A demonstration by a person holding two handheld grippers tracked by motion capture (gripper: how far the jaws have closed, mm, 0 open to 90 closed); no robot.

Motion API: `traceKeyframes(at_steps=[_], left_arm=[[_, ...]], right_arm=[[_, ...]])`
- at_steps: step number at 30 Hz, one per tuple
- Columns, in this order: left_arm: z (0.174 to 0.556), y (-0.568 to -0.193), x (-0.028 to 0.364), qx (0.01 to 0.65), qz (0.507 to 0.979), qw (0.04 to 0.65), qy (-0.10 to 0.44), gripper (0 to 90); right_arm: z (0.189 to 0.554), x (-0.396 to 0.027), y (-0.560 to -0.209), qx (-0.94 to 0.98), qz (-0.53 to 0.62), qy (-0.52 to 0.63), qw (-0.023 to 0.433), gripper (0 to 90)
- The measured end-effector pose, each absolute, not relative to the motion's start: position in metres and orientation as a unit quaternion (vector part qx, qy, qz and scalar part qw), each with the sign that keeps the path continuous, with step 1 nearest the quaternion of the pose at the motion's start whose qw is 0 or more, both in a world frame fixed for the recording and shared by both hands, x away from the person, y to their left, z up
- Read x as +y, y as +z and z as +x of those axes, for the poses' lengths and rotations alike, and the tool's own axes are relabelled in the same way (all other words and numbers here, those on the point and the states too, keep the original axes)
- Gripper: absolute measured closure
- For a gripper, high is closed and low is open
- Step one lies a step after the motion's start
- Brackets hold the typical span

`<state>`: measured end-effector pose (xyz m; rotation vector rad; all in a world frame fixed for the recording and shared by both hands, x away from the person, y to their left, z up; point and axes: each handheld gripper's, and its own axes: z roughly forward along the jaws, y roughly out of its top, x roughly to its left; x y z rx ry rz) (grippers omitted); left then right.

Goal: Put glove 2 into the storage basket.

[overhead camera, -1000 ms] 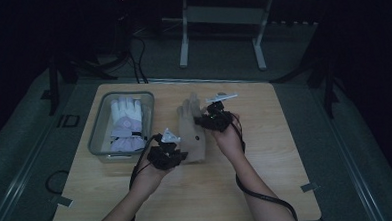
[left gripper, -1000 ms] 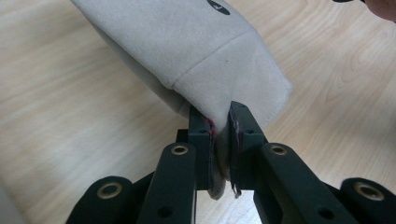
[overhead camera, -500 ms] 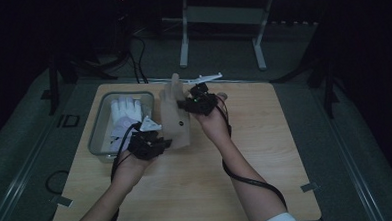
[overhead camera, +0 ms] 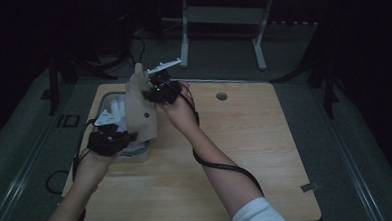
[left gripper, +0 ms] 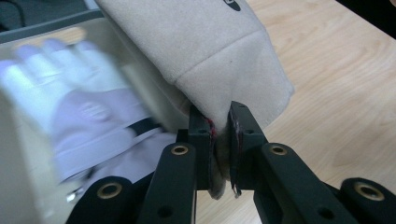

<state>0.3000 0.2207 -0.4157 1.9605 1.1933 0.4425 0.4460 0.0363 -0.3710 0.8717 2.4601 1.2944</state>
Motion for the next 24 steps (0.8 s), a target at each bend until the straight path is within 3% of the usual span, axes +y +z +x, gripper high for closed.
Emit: traceKeyframes(at_steps=[11,24], left_arm=[[0.299,-0.437,0.266,0.510,0.753,0.382,0.161,82.1],[0.313,-0.479,0.268,0.535,0.754,0.362,0.123,81.6]], right_arm=[[0.456,0.098,-0.398,0.856,0.276,0.429,0.090,73.4],[0.477,0.110,-0.463,0.881,0.283,0.372,0.071,72.1]])
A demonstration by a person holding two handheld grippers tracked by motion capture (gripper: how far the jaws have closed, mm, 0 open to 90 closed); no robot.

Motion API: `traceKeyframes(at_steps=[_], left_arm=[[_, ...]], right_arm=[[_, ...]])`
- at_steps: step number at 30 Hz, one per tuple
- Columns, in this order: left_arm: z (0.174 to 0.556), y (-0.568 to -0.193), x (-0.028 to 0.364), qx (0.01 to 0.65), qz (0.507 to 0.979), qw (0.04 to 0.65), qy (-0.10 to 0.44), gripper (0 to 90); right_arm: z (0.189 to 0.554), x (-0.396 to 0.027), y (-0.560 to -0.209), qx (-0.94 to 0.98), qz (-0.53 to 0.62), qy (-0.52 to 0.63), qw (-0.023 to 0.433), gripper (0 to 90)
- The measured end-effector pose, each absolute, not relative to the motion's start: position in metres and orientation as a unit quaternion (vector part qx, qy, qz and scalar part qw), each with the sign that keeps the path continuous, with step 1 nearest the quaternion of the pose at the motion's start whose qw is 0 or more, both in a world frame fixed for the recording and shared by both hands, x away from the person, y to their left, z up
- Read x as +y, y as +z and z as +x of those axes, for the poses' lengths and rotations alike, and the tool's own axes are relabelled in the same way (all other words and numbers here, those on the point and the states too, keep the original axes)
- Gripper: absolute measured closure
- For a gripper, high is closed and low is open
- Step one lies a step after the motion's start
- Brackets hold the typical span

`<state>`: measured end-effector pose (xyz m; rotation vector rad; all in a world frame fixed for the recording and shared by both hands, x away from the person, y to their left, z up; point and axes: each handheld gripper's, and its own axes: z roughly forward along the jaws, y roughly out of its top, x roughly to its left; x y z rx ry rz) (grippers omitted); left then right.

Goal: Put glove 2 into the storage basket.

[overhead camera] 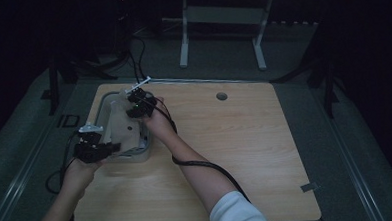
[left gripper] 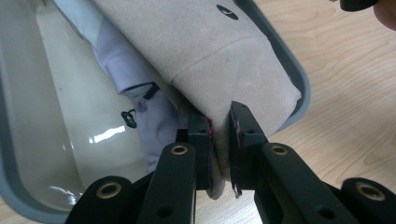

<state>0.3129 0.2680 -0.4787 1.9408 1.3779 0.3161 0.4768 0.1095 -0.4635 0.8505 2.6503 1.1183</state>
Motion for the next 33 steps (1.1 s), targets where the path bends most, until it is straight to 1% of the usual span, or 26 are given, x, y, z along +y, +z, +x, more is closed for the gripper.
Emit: traceKeyframes(at_steps=[5,10,13,18,21,26,29,31,33], left_arm=[[0.314,-0.482,0.269,0.542,0.745,0.370,0.117,80.6],[0.316,-0.483,0.270,0.543,0.745,0.371,0.114,79.9],[0.316,-0.482,0.268,0.546,0.742,0.369,0.123,79.9],[0.319,-0.482,0.267,0.547,0.742,0.363,0.131,79.9],[0.321,-0.484,0.267,0.550,0.742,0.361,0.128,79.9],[0.326,-0.487,0.271,0.553,0.744,0.356,0.115,78.9],[0.327,-0.491,0.269,0.550,0.749,0.344,0.132,78.4],[0.328,-0.491,0.269,0.551,0.750,0.342,0.128,77.6],[0.329,-0.491,0.270,0.554,0.750,0.341,0.122,76.3]], right_arm=[[0.481,0.108,-0.474,0.882,0.293,0.366,0.060,70.2],[0.483,0.106,-0.475,0.883,0.296,0.360,0.058,67.3],[0.484,0.104,-0.474,0.884,0.298,0.355,0.067,68.7],[0.488,0.101,-0.478,0.884,0.301,0.352,0.059,69.4],[0.489,0.100,-0.479,0.884,0.304,0.351,0.058,69.3],[0.490,0.098,-0.481,0.885,0.310,0.343,0.056,61.1],[0.490,0.093,-0.477,0.883,0.311,0.346,0.056,60.6],[0.488,0.090,-0.475,0.884,0.310,0.344,0.060,59.4],[0.487,0.087,-0.472,0.886,0.308,0.341,0.061,56.0]])
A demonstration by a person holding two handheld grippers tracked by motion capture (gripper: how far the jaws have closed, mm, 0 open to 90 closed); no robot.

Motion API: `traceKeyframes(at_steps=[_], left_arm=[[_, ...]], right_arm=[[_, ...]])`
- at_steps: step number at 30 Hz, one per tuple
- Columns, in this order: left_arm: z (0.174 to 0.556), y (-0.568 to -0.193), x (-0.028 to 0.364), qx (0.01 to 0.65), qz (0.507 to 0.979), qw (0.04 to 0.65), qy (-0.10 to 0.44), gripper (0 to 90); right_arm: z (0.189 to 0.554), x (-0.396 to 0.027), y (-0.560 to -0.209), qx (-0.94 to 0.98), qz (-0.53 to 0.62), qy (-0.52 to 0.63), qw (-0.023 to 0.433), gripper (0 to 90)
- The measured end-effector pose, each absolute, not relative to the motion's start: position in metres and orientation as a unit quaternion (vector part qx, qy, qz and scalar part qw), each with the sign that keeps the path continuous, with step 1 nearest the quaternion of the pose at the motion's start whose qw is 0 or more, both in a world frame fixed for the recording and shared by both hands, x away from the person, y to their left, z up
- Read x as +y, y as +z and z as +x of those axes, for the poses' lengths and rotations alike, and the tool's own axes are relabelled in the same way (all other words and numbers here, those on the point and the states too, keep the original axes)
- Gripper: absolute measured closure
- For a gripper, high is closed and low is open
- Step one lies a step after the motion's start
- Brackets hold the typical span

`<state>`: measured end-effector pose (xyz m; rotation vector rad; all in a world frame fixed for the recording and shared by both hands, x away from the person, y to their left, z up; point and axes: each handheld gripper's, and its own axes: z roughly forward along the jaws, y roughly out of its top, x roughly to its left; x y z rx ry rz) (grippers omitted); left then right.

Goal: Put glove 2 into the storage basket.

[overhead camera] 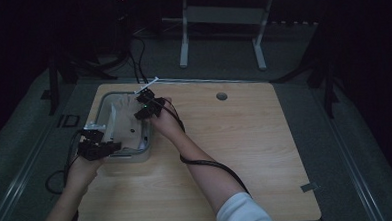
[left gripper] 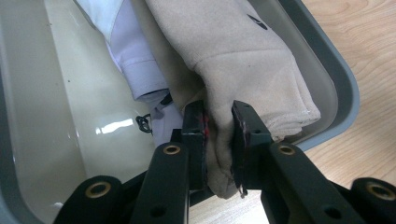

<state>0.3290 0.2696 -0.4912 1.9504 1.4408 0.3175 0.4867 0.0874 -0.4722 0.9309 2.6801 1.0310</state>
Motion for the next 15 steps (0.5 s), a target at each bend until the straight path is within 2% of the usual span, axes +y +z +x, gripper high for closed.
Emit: traceKeyframes(at_steps=[3,5,8,10,11,12,13,14,15], left_arm=[[0.328,-0.491,0.269,0.557,0.747,0.340,0.126,70.4],[0.325,-0.489,0.269,0.561,0.744,0.335,0.141,56.7],[0.319,-0.486,0.272,0.566,0.728,0.352,0.162,46.5],[0.314,-0.482,0.275,0.568,0.719,0.361,0.175,40.5],[0.314,-0.482,0.275,0.568,0.719,0.361,0.175,37.9],[0.311,-0.479,0.275,0.565,0.716,0.367,0.185,37.9],[0.308,-0.477,0.273,0.560,0.715,0.372,0.190,33.7],[0.305,-0.474,0.270,0.555,0.715,0.376,0.197,24.5],[0.305,-0.474,0.270,0.555,0.715,0.376,0.197,23.7]], right_arm=[[0.483,0.080,-0.466,0.886,0.303,0.347,0.054,53.4],[0.480,0.075,-0.461,0.886,0.299,0.351,0.052,50.4],[0.475,0.068,-0.454,0.885,0.292,0.359,0.055,49.1],[0.471,0.063,-0.450,0.884,0.285,0.367,0.054,45.1],[0.468,0.059,-0.448,0.885,0.279,0.370,0.050,40.1],[0.468,0.059,-0.448,0.885,0.279,0.370,0.050,40.1],[0.465,0.056,-0.446,0.884,0.277,0.373,0.045,36.4],[0.461,0.050,-0.445,0.887,0.266,0.376,0.033,27.6],[0.461,0.050,-0.445,0.887,0.266,0.376,0.033,27.6]])
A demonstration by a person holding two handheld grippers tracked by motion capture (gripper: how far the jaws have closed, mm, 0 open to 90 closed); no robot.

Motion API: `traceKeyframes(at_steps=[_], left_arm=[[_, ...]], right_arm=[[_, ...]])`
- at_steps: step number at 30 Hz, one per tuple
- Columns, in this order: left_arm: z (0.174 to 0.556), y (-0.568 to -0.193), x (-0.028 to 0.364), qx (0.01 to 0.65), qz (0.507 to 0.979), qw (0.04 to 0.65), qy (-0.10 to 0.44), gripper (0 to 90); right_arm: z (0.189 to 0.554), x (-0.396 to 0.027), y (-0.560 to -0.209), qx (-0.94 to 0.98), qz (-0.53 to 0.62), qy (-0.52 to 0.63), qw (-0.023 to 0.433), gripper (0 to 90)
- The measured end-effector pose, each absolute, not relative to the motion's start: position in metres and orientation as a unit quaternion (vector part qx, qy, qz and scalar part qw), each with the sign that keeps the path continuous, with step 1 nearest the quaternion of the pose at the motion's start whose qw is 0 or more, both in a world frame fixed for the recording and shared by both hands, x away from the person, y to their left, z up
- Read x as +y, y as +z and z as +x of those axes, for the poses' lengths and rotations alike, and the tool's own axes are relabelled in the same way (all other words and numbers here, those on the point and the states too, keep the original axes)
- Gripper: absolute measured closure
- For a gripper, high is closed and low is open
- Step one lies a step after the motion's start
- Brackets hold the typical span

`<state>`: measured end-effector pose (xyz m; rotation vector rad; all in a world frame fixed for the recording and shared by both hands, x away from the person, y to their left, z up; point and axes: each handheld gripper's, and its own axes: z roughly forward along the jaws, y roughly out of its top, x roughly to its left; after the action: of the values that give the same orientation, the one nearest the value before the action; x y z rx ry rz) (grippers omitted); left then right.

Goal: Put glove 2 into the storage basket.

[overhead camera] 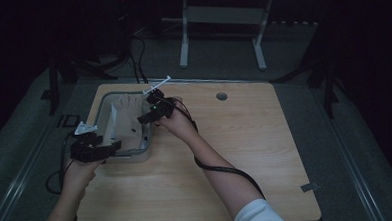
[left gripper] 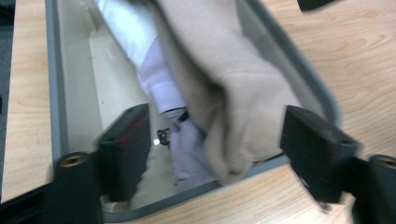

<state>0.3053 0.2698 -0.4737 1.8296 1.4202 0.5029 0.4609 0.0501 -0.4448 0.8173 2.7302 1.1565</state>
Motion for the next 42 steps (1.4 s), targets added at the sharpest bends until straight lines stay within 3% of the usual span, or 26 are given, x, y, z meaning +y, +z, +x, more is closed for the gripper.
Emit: traceKeyframes(at_steps=[1,3,9,42], left_arm=[[0.302,-0.471,0.266,0.549,0.712,0.388,0.203,23.7],[0.298,-0.468,0.256,0.535,0.715,0.397,0.210,14.7],[0.289,-0.465,0.232,0.504,0.722,0.422,0.217,14.1],[0.274,-0.505,0.146,0.409,0.768,0.462,0.171,14.2]], right_arm=[[0.460,0.049,-0.445,0.886,0.265,0.378,0.034,27.0],[0.454,0.041,-0.445,0.883,0.256,0.392,0.025,20.7],[0.442,0.022,-0.452,0.885,0.232,0.400,0.048,18.2],[0.399,-0.093,-0.500,0.896,0.215,0.386,0.053,16.4]])
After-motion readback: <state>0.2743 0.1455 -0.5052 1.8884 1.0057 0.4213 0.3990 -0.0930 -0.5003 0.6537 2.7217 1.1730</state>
